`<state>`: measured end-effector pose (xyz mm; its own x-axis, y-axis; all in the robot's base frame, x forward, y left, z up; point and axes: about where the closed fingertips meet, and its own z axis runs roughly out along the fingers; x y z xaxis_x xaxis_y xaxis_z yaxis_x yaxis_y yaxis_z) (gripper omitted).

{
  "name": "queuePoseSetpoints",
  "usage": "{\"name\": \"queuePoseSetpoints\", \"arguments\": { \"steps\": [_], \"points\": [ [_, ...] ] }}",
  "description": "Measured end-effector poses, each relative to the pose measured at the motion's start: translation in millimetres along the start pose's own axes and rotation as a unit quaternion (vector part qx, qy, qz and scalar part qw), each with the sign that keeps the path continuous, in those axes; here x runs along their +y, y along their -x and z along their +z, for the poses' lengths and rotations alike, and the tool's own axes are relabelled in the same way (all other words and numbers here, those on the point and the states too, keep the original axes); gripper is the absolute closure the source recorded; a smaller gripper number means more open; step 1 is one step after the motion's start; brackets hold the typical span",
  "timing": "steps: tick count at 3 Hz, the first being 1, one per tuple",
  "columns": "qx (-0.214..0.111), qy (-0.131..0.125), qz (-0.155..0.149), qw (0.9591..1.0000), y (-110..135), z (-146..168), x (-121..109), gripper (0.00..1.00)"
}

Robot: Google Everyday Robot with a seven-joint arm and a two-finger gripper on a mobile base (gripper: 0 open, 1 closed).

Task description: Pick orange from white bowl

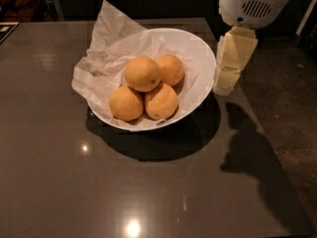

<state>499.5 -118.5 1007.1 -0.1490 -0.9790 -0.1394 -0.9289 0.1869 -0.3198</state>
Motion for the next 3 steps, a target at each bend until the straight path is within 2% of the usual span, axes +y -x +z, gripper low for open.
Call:
{"name": "queuePoseSetpoints", "arguments": {
  "steps": [1,3],
  "points": [
    [-0.008,0.005,-0.031,0.9995,30.1,8.2,-0.1,0.00],
    [-0.025,0.042,-0.076,0.9959,101.3,38.6,3.8,0.00]
  ]
}}
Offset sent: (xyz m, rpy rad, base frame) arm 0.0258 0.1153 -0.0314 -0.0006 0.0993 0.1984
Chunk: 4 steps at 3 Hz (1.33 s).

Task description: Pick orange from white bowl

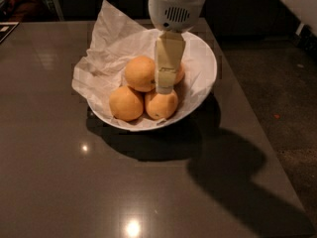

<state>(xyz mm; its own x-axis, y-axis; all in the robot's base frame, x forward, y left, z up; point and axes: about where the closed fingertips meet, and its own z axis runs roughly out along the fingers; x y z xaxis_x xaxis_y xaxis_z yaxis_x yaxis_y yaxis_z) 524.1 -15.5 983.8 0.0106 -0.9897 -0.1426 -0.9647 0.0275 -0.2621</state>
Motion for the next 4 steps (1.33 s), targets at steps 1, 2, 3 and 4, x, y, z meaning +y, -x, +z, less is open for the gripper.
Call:
{"name": "queuePoseSetpoints", "arguments": {
  "steps": [1,2,3,4],
  "points": [
    [-0.001,0.018,-0.009,0.9998,20.7,16.1,-2.5,0.05],
    [-0.001,0.029,-0.012,0.9995,32.6,25.8,-3.9,0.04],
    [0.001,0.035,-0.015,0.9993,38.9,30.9,-5.7,0.15],
    [0.000,0.040,-0.018,0.9991,41.9,34.5,-7.0,0.24]
  ]
}}
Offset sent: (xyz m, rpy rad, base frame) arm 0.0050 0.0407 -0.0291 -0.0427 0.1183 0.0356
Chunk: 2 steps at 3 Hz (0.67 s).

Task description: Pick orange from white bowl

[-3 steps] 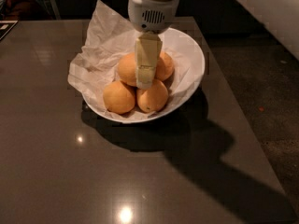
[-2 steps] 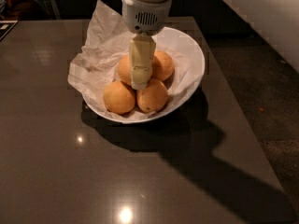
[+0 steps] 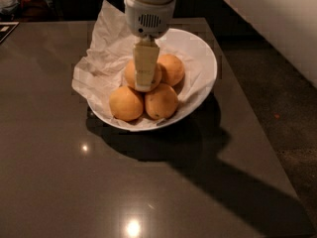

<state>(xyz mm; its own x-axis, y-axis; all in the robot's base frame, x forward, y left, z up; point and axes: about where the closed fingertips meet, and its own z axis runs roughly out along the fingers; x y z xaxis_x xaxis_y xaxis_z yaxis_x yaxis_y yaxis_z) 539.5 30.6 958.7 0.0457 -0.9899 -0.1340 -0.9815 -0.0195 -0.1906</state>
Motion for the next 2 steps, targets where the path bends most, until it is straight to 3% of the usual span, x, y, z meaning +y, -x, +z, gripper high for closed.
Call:
{"name": "queuePoseSetpoints", "arguments": {
  "steps": [2],
  "points": [
    [-0.001,0.008,0.003,1.0000,-2.1,7.0,-0.7,0.21]
  ]
}}
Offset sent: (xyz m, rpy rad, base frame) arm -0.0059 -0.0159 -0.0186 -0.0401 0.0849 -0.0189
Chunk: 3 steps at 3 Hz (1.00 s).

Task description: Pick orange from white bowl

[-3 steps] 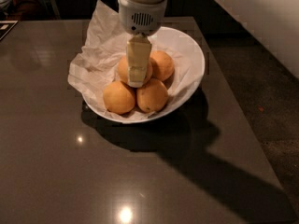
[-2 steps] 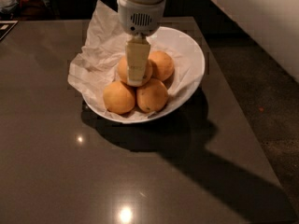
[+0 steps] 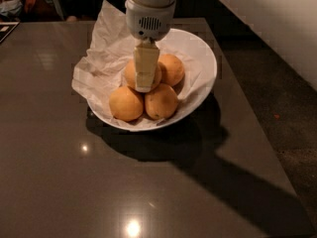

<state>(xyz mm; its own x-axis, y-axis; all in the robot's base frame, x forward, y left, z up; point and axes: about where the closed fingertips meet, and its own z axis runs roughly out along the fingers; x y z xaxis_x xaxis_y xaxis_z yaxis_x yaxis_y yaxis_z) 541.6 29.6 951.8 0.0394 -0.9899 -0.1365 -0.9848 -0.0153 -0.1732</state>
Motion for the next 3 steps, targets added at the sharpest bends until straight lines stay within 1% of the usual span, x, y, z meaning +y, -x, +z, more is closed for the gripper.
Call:
{"name": "queuePoseSetpoints", "arguments": {
  "steps": [1,2,3],
  "points": [
    [0.005,0.013,0.006,0.9999,-3.9,12.5,-1.5,0.18],
    [0.012,0.027,0.010,0.9995,-6.8,25.0,-0.2,0.18],
    [0.021,0.028,0.020,0.9992,-11.8,33.7,1.9,0.36]
  ]
}}
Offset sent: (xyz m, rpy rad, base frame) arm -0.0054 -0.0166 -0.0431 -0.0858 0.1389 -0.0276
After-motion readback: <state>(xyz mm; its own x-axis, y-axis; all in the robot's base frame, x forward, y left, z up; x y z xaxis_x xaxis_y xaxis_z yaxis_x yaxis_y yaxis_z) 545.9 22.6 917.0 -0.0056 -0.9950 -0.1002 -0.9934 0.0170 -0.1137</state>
